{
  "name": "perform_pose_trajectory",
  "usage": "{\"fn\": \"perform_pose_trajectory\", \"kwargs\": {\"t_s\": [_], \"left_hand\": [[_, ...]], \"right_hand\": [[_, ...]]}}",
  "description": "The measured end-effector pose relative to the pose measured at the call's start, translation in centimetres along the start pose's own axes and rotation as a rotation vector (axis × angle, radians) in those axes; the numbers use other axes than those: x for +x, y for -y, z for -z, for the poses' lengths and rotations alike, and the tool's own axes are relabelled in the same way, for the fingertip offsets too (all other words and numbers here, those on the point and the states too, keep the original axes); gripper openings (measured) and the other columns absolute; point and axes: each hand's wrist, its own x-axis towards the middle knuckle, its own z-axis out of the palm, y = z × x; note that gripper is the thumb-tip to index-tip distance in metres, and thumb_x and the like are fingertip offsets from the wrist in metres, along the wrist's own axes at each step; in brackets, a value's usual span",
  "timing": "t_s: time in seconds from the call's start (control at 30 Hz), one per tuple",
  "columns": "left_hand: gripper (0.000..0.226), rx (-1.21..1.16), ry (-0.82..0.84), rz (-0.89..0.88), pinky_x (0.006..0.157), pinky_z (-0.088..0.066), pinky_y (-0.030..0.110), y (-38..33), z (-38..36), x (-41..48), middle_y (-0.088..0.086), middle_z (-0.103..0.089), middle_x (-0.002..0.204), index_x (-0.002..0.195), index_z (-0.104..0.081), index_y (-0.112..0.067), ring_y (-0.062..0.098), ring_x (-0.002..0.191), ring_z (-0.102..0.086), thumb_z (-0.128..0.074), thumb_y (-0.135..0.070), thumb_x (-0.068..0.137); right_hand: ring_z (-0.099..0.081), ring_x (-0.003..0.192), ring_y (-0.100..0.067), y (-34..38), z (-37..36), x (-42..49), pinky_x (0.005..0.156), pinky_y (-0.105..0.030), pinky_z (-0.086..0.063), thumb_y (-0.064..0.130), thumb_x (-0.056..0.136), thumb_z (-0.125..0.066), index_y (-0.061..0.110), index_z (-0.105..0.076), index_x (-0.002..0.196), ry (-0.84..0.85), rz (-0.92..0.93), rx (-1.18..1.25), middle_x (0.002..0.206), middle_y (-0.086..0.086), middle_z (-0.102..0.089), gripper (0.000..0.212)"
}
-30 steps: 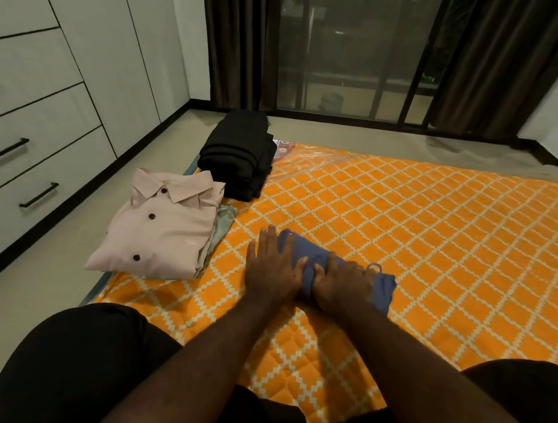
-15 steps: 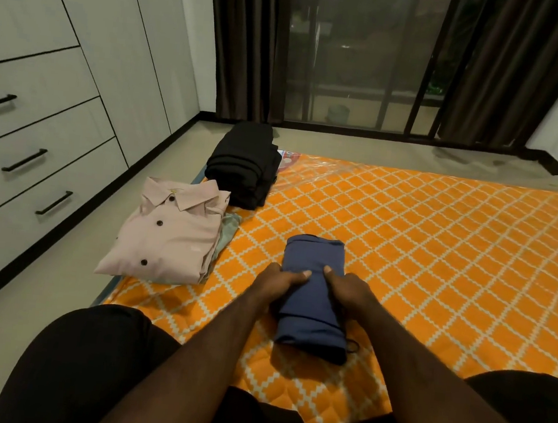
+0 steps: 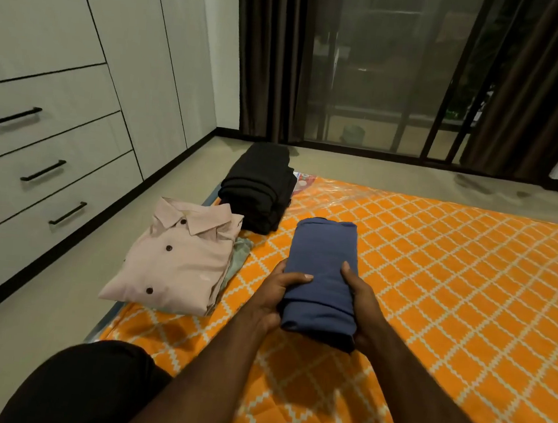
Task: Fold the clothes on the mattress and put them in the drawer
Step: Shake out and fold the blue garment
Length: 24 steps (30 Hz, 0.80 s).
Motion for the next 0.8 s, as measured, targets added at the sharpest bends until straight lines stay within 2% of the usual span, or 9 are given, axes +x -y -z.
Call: {"fn": "perform_pose_trajectory", "kwargs": {"t_s": [0.13, 0.23, 0.3, 0.4, 0.47, 0.53, 0.6, 0.7, 0.8], "left_hand": [[0.059, 0.017, 0.048, -0.059, 0.1, -0.05, 0.062, -2.7, 0.0, 1.3, 0.019, -0.068, 0.127, 0.134, -0.061, -0.015, 0.044, 0.114, -0.064, -0.071, -0.007, 0.076], [0.035, 0.027, 0.029, -0.045, 0.081, -0.057, 0.044, -4.1, 0.0, 2.2, 0.012, -0.072, 0.098, 0.112, -0.066, -0.008, 0.029, 0.089, -0.07, -0.062, -0.004, 0.077], [0.014, 0.073, -0.005, 0.015, 0.068, -0.049, 0.036, -5.0, 0.1, 2.9, 0.007, -0.057, 0.079, 0.085, -0.056, -0.014, 0.024, 0.072, -0.059, -0.06, -0.006, 0.075], [0.029, 0.271, -0.035, 0.093, 0.058, -0.036, 0.032, -7.2, -0.5, 3.8, 0.003, -0.037, 0.07, 0.07, -0.032, -0.02, 0.018, 0.059, -0.041, -0.06, -0.011, 0.069], [0.021, 0.508, -0.12, 0.148, 0.058, -0.035, 0.029, -9.3, -1.2, 4.5, 0.003, -0.042, 0.069, 0.067, -0.04, -0.019, 0.019, 0.058, -0.044, -0.057, -0.015, 0.08], [0.012, 0.805, -0.253, 0.092, 0.066, -0.041, 0.032, -11.4, -1.3, 6.2, 0.008, -0.052, 0.08, 0.081, -0.055, -0.015, 0.024, 0.07, -0.051, -0.058, -0.025, 0.087], [0.027, 0.985, -0.326, -0.01, 0.072, -0.047, 0.035, -13.2, -1.5, 7.9, 0.011, -0.061, 0.101, 0.105, -0.062, -0.012, 0.025, 0.085, -0.057, -0.06, -0.035, 0.093], [0.054, 1.058, -0.4, -0.08, 0.079, -0.044, 0.037, -16.5, -2.4, 9.3, 0.013, -0.056, 0.13, 0.139, -0.047, -0.012, 0.028, 0.106, -0.056, -0.052, -0.05, 0.101], [0.057, 1.088, -0.478, -0.247, 0.097, -0.044, 0.043, -19.7, -2.0, 11.2, 0.019, -0.05, 0.143, 0.147, -0.037, -0.009, 0.038, 0.126, -0.052, -0.045, -0.046, 0.104]], "right_hand": [[-0.06, 0.12, -0.052, 0.9, -0.9, 1.5, 0.103, -0.067, -0.047, 0.05, 0.101, -0.055, 0.001, -0.062, 0.135, 0.075, -0.057, 0.133, 0.133, -0.028, -0.063, 0.061], [-0.055, 0.126, -0.054, 1.2, -1.4, 3.2, 0.109, -0.071, -0.038, 0.051, 0.098, -0.062, 0.001, -0.06, 0.138, 0.056, -0.032, 0.109, 0.136, -0.029, -0.061, 0.065], [-0.056, 0.124, -0.054, 1.1, -1.5, 4.5, 0.107, -0.069, -0.042, 0.049, 0.097, -0.065, 0.0, -0.059, 0.138, 0.052, -0.011, 0.092, 0.136, -0.03, -0.06, 0.064], [-0.063, 0.115, -0.052, 1.1, -1.5, 6.5, 0.102, -0.067, -0.048, 0.043, 0.094, -0.068, -0.002, -0.063, 0.132, -0.002, 0.047, 0.05, 0.13, -0.03, -0.064, 0.059], [-0.066, 0.112, -0.05, 1.6, -2.3, 7.8, 0.101, -0.067, -0.049, 0.038, 0.098, -0.065, -0.004, -0.063, 0.13, -0.056, 0.081, 0.038, 0.125, -0.028, -0.067, 0.053], [-0.067, 0.111, -0.048, 2.5, -3.4, 9.5, 0.1, -0.065, -0.051, 0.037, 0.1, -0.064, -0.005, -0.063, 0.129, -0.097, 0.118, 0.056, 0.123, -0.026, -0.069, 0.051], [-0.066, 0.112, -0.049, 3.8, -4.5, 11.5, 0.099, -0.066, -0.05, 0.045, 0.092, -0.072, -0.003, -0.063, 0.13, -0.121, 0.167, 0.059, 0.125, -0.025, -0.069, 0.061], [-0.065, 0.115, -0.049, 5.7, -6.2, 15.4, 0.1, -0.065, -0.05, 0.054, 0.076, -0.082, 0.001, -0.061, 0.134, -0.081, 0.22, 0.06, 0.129, -0.024, -0.067, 0.081], [-0.069, 0.111, -0.044, 8.7, -9.6, 17.8, 0.094, -0.061, -0.055, 0.051, 0.088, -0.075, 0.001, -0.061, 0.134, -0.051, 0.291, -0.028, 0.127, -0.021, -0.069, 0.07]]}}
